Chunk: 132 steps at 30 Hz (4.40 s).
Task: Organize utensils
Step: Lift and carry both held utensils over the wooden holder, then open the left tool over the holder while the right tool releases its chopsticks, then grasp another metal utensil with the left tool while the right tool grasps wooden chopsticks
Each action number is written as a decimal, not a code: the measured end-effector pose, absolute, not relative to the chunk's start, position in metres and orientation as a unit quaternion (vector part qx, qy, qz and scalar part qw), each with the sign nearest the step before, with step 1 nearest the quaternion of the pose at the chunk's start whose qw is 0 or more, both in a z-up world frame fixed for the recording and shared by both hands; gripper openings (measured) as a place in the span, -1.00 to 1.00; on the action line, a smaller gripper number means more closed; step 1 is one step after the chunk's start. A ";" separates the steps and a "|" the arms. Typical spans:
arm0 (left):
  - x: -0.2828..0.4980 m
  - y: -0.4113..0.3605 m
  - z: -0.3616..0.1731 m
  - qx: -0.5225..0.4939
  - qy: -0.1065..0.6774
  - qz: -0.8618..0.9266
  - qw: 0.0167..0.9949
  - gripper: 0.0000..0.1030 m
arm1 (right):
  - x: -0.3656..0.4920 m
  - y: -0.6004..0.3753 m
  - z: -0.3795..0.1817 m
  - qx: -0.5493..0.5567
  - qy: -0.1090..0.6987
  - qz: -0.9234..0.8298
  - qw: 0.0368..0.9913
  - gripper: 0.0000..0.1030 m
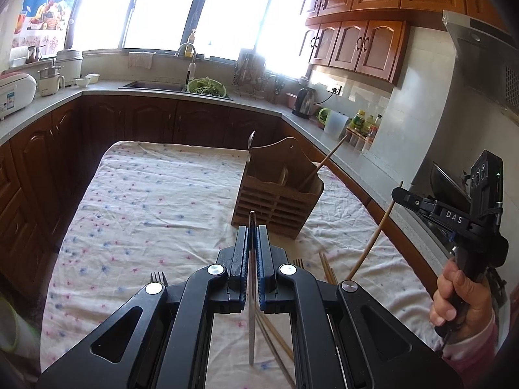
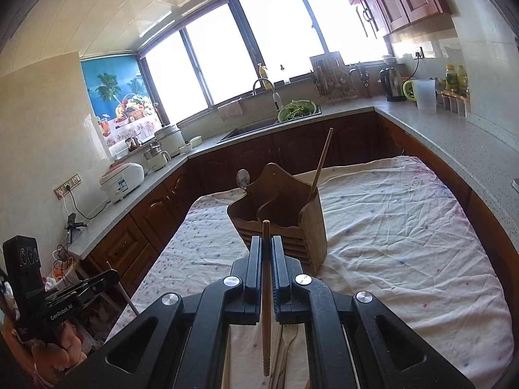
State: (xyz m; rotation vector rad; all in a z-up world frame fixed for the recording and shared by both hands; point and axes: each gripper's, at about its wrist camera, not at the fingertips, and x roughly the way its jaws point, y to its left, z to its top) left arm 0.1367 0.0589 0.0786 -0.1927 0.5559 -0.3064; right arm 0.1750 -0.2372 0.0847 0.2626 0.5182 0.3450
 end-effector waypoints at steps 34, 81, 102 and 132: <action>0.293 0.014 0.183 -0.089 0.112 -0.108 0.984 -0.93 | 0.283 -0.263 0.169 0.163 0.111 0.096 0.976 -0.90; 0.298 0.028 0.081 -0.121 0.230 -0.078 0.962 0.37 | 0.257 -0.277 0.089 0.199 0.149 0.107 0.963 0.81; 0.174 0.055 0.021 -0.123 0.321 -0.061 0.937 0.51 | 0.155 -0.300 0.029 0.197 0.232 0.093 0.948 0.85; 0.139 -0.004 -0.051 -0.032 0.433 -0.108 0.894 0.22 | 0.128 -0.287 -0.026 0.160 0.322 0.086 0.929 -0.04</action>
